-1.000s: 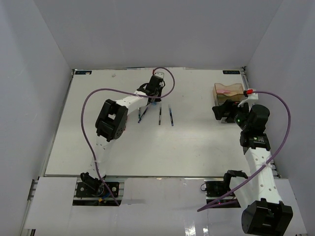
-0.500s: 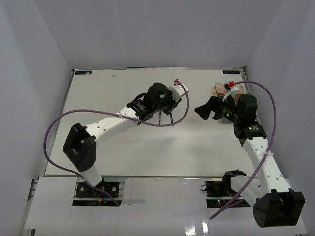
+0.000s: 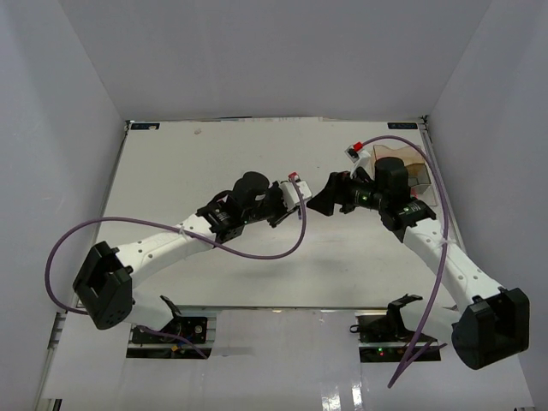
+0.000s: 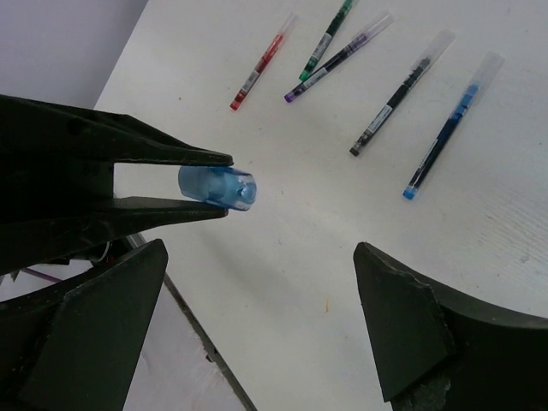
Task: Sort the stationery into containers
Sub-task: Pick up the stationery from the center of the board, then place the stationery in the storage box.
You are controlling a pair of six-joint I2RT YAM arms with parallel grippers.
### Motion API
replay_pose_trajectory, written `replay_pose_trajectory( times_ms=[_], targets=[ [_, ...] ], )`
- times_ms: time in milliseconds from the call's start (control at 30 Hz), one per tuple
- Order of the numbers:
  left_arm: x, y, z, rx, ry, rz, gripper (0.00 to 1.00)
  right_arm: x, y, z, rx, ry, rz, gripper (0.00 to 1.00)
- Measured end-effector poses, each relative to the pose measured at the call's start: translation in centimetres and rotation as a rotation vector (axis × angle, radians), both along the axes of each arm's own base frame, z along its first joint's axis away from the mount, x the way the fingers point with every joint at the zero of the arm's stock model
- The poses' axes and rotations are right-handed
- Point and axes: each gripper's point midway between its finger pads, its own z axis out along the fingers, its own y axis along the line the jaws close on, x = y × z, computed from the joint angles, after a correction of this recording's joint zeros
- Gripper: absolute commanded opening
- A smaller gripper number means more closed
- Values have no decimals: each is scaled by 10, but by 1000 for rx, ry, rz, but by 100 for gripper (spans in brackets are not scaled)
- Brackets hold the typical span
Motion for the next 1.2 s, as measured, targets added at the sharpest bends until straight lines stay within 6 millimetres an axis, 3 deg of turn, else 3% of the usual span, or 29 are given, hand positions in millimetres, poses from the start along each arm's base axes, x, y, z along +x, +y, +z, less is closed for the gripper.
replay_pose_trajectory(
  times_ms=[200,400,700,1033,1200],
  targets=[
    [-16,6,2,-29,-43,-44,28,-1,14,-14,-7,66,33,84],
    [-24,-1,2,-35,-69,-81,28,-3,28,-13,13,86,74,73],
    [-24,0,13,-66,-110,-83,27,-12,48,-16,17,103,146,60],
    [-25,2,17,-75,-125,-86,28,-16,54,-13,32,100,171,39],
    [-25,2,15,-76,-128,-86,31,-17,56,-11,43,98,184,19]
  ],
)
